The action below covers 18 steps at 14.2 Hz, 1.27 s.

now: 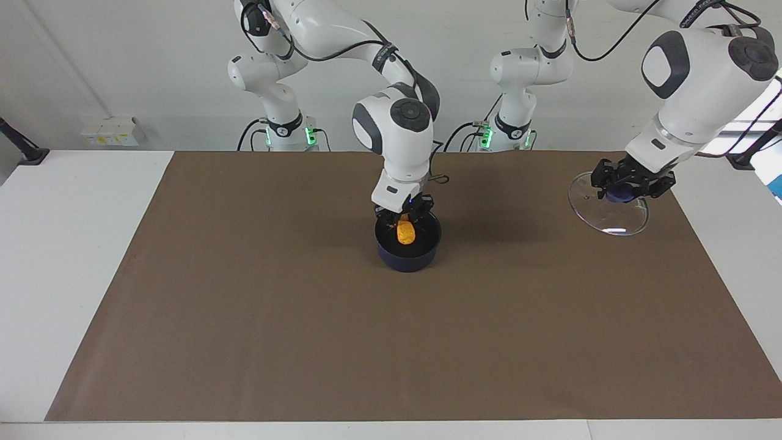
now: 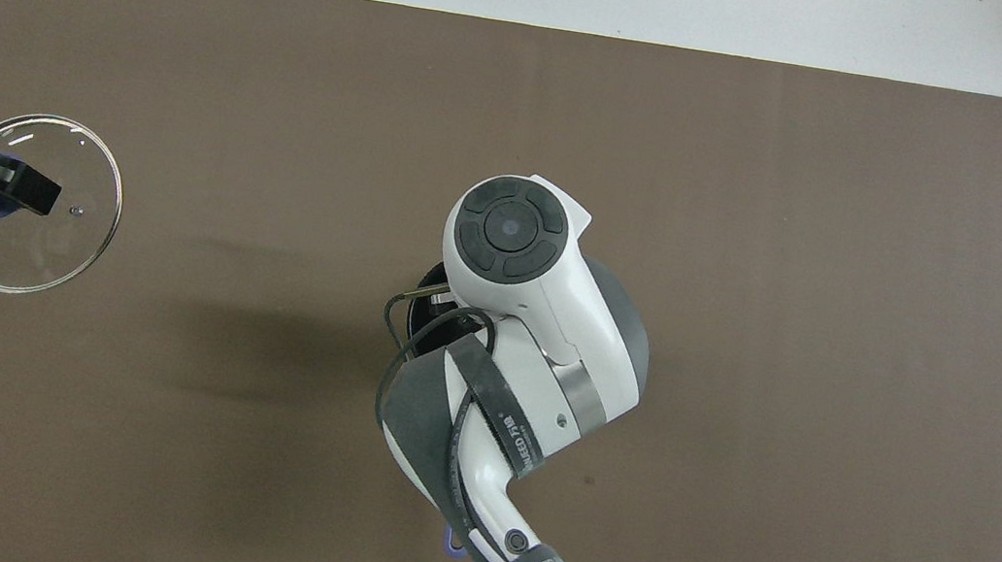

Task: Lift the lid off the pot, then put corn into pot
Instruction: 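Lower the lid onto the table with the left gripper and release it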

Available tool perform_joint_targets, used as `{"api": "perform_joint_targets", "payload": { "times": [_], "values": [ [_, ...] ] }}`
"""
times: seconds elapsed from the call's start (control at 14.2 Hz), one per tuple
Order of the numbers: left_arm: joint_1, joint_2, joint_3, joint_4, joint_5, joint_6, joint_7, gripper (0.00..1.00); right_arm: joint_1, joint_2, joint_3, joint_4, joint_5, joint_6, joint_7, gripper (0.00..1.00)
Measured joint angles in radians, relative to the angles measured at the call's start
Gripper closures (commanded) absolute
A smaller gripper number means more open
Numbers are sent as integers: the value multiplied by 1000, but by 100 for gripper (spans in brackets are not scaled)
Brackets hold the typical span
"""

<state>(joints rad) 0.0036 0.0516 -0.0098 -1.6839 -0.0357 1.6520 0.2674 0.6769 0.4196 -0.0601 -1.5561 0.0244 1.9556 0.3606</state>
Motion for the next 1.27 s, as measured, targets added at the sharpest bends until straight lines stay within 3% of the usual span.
{"api": "perform_joint_targets", "payload": {
  "times": [0.21,0.71,1.06,1.27],
  "values": [
    [1,-15,0,-90,0,46,6,100,12,3,0,-27,0,19,0,100],
    [22,-147,2,-491,0,293,15,100,11,20,0,-66,0,84,-14,100],
    [44,-155,2,-729,0,559,41,100,16,24,1,-83,0,100,-16,100],
    [44,-147,1,-779,0,644,42,100,16,24,1,-83,0,106,-28,100]
  ]
}}
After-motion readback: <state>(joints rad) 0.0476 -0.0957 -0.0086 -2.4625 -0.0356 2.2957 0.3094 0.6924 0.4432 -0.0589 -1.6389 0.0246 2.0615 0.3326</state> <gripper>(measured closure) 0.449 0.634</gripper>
